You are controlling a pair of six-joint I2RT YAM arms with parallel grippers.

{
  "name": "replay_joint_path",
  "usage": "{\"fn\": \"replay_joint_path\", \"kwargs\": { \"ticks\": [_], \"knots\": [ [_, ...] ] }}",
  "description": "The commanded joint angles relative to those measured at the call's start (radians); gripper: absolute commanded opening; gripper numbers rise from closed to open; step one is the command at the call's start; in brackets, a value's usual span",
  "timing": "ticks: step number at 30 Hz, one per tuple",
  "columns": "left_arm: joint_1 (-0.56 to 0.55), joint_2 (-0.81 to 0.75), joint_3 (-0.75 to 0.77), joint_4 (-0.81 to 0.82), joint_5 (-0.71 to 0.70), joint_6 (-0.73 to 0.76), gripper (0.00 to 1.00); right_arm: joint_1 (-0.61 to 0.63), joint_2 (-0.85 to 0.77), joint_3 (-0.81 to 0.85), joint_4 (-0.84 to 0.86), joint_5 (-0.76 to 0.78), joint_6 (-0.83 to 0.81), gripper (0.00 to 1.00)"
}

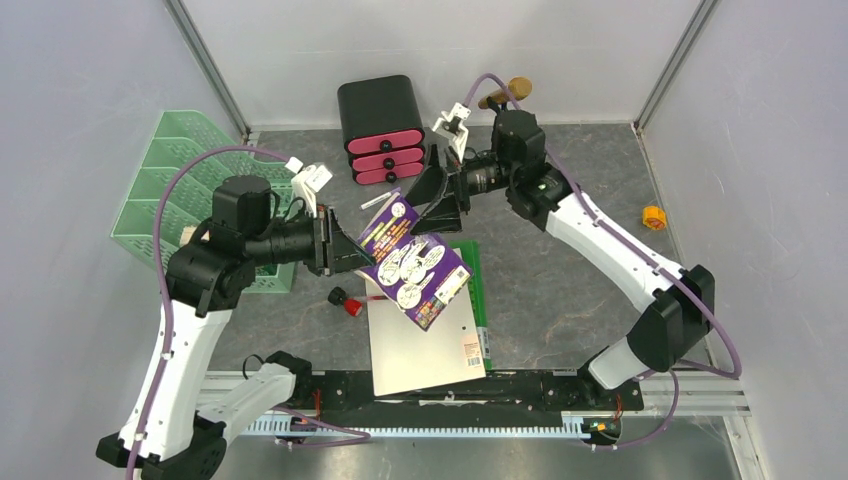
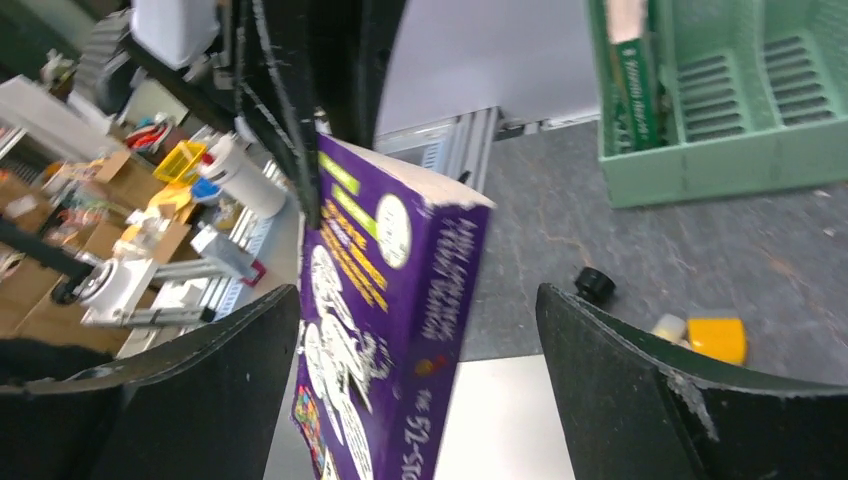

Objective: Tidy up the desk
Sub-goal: Place the book in the storage box.

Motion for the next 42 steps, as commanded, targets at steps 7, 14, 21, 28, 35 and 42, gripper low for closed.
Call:
{"fn": "replay_joint_path", "kwargs": {
  "ticks": [7, 14, 21, 28, 35, 42],
  "knots": [
    [-0.007, -0.045, 0.025, 0.136, 0.091, 0.04, 0.02, 0.121, 0.131, -0.155, 1.564, -0.179, 1.225, 0.8],
    [-0.008, -0.049, 0.028, 0.14, 0.071, 0.025, 0.02, 0.184, 0.184, -0.12, 1.613, -0.212, 1.288, 0.67],
    [-0.009, -0.074, 0.028, 0.14, 0.026, 0.018, 0.02, 0.174, 0.179, -0.154, 1.578, -0.202, 1.282, 0.66],
    [-0.009, -0.082, 0.016, 0.14, -0.01, 0.013, 0.02, 0.119, 0.174, -0.171, 1.564, -0.132, 1.307, 0.76],
    [-0.008, -0.089, 0.009, 0.14, -0.024, 0.013, 0.02, 0.064, 0.073, -0.266, 1.112, -0.024, 0.965, 0.77],
    [-0.009, -0.091, 0.007, 0.121, 0.0, 0.024, 0.02, 0.052, -0.019, -0.117, 0.134, 0.179, 0.202, 0.88]
  ]
}}
